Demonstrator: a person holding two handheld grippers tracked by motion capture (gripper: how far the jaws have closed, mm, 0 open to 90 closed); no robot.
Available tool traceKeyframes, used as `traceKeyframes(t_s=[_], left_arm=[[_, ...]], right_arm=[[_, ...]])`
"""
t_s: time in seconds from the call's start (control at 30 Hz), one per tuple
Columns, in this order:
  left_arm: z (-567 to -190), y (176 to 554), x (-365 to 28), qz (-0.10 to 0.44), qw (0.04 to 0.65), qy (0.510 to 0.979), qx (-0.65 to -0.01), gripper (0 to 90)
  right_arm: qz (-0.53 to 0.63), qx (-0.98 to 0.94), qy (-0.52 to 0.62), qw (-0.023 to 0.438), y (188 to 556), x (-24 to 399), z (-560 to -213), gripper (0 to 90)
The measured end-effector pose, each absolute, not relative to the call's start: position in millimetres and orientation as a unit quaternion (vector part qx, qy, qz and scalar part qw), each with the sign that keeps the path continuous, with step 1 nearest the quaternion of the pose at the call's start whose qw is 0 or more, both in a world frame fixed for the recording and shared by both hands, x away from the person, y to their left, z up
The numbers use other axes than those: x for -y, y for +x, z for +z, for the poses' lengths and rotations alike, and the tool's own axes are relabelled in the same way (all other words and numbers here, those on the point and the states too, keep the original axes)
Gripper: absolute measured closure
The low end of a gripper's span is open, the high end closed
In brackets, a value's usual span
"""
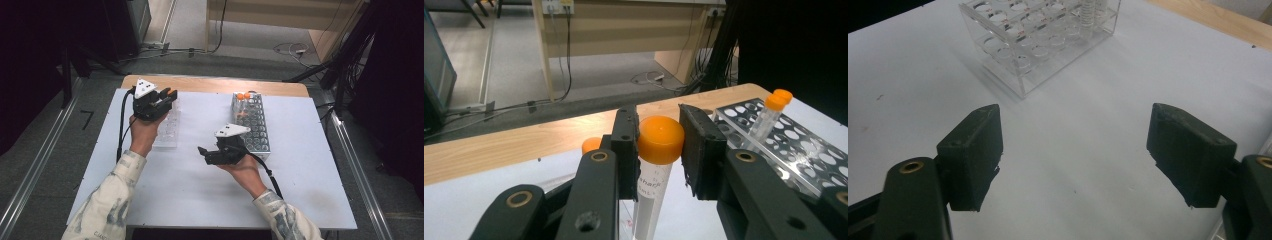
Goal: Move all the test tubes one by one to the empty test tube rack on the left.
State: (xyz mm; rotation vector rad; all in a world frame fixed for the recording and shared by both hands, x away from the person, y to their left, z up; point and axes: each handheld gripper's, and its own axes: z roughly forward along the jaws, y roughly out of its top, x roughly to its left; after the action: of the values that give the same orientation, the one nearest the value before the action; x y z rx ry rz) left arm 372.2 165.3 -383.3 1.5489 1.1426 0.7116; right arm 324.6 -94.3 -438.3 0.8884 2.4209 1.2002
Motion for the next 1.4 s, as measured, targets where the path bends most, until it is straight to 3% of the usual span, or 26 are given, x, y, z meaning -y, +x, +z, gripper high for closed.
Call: traceKeyframes(t_s=[1.13,1.4], left_arm=[[-432.2,386.0,-157.5,0.298,0.464,0.663,-0.506,68.6],[-427.9,379.8,-156.5,0.304,0.467,0.659,-0.505,46.9]], right_arm=[[0.419,-0.841,0.307,0.148,323.0,94.7,-437.8,21.1],[0.421,-0.839,0.309,0.149,322.8,95.5,-436.6,21.1]])
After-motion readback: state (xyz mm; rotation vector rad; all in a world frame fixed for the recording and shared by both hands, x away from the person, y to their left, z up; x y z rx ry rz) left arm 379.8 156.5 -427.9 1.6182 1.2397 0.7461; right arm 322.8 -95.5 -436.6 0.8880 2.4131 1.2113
